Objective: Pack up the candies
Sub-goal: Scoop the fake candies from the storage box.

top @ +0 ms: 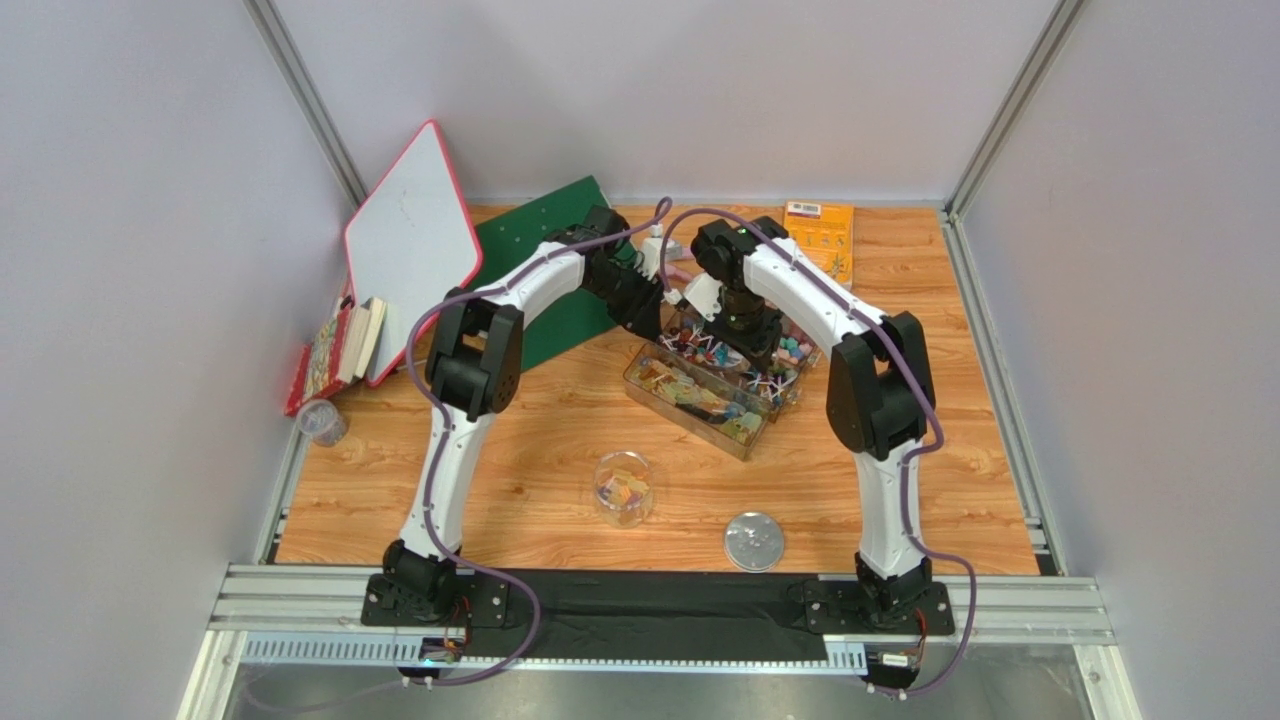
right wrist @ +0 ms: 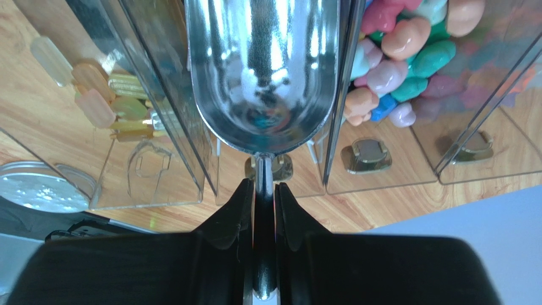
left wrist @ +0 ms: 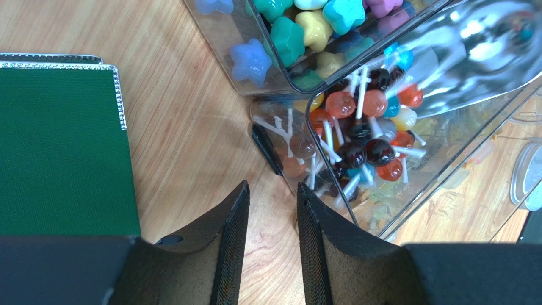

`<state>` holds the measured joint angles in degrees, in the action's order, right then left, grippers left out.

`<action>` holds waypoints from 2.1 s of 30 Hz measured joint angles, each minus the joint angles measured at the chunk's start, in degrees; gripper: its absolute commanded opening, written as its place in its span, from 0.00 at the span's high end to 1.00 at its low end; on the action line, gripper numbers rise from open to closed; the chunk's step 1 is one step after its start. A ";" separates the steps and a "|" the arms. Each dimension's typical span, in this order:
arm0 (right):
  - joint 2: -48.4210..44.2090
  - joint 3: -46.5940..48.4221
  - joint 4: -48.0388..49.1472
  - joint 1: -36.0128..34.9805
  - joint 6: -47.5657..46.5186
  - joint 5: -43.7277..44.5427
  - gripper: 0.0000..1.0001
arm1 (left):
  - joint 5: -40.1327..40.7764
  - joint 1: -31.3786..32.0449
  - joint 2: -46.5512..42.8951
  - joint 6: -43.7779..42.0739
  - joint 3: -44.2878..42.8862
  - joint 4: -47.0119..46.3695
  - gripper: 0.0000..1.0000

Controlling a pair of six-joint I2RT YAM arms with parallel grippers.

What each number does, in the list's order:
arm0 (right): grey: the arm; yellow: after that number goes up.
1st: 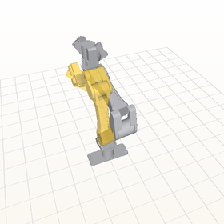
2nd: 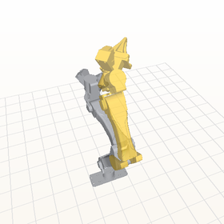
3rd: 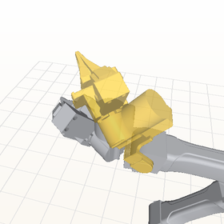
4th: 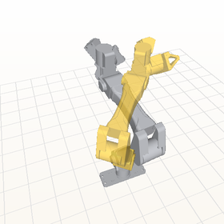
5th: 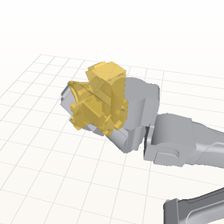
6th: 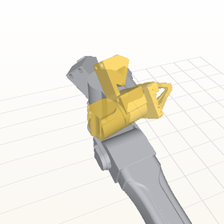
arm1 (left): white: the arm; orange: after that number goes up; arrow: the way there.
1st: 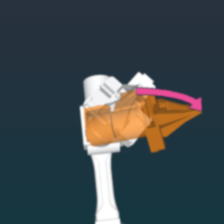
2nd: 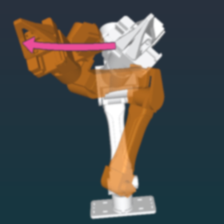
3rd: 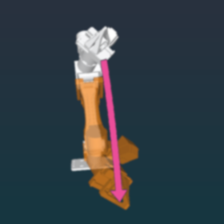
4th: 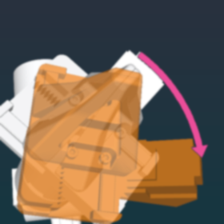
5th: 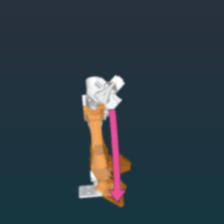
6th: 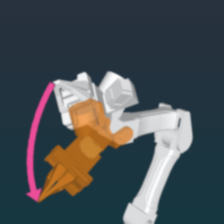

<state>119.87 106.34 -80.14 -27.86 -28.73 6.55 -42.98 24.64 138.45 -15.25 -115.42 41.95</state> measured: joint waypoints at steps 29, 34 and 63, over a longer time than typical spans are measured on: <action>-0.83 -12.17 7.63 0.59 -0.17 -10.73 1.00 | -5.66 -1.70 -0.28 2.23 0.94 2.84 0.59; -0.87 -12.98 10.97 0.52 0.02 -12.94 1.00 | -6.10 -2.38 -1.09 0.55 0.42 7.74 0.59; -11.32 -29.97 33.62 0.33 0.24 -14.36 1.00 | -2.82 -2.69 -13.07 -7.93 -0.04 19.80 0.58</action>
<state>108.55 76.38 -46.52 -27.53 -28.49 -7.81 -45.80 21.96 125.38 -23.18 -115.46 61.76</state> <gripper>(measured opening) 0.125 0.419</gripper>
